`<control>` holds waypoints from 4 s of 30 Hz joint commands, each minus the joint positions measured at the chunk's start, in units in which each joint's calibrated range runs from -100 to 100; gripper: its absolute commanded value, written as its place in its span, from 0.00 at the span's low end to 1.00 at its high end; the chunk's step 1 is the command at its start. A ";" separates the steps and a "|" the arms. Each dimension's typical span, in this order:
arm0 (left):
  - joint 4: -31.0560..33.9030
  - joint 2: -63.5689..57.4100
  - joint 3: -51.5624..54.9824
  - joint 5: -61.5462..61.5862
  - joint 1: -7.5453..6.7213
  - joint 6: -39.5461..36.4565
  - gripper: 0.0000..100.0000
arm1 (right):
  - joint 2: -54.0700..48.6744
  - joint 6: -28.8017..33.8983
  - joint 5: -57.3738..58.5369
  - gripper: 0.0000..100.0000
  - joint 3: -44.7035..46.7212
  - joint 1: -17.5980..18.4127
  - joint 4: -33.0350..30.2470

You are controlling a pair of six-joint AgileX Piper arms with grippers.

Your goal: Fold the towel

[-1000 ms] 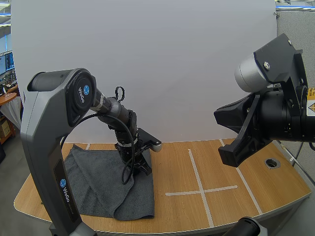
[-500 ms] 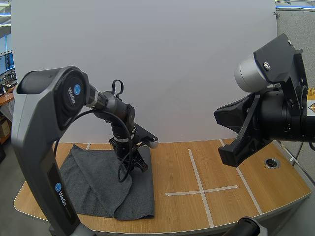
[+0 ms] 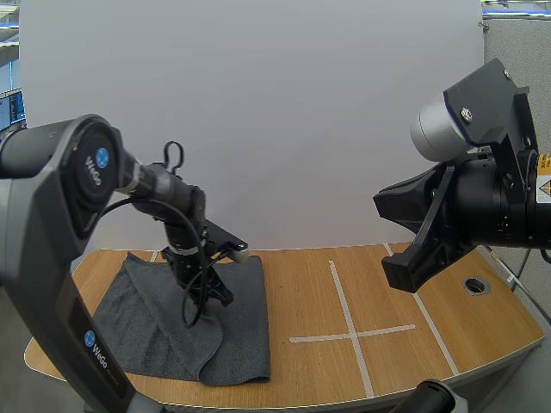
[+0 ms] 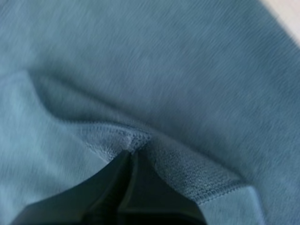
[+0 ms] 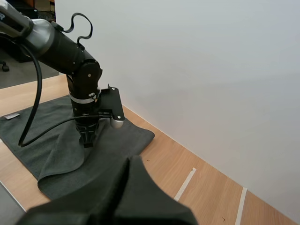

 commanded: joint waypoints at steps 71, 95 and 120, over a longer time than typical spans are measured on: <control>-25.99 -22.65 14.70 0.92 36.49 41.92 0.00 | -0.35 -2.73 0.00 0.00 0.10 -0.24 5.29; -27.89 -22.65 14.70 2.66 36.49 43.72 0.82 | -0.35 -2.73 0.00 0.00 1.68 -0.24 5.30; -15.61 -22.65 21.20 -7.86 37.16 41.28 0.00 | -0.35 -2.73 0.00 0.00 2.91 -0.24 5.38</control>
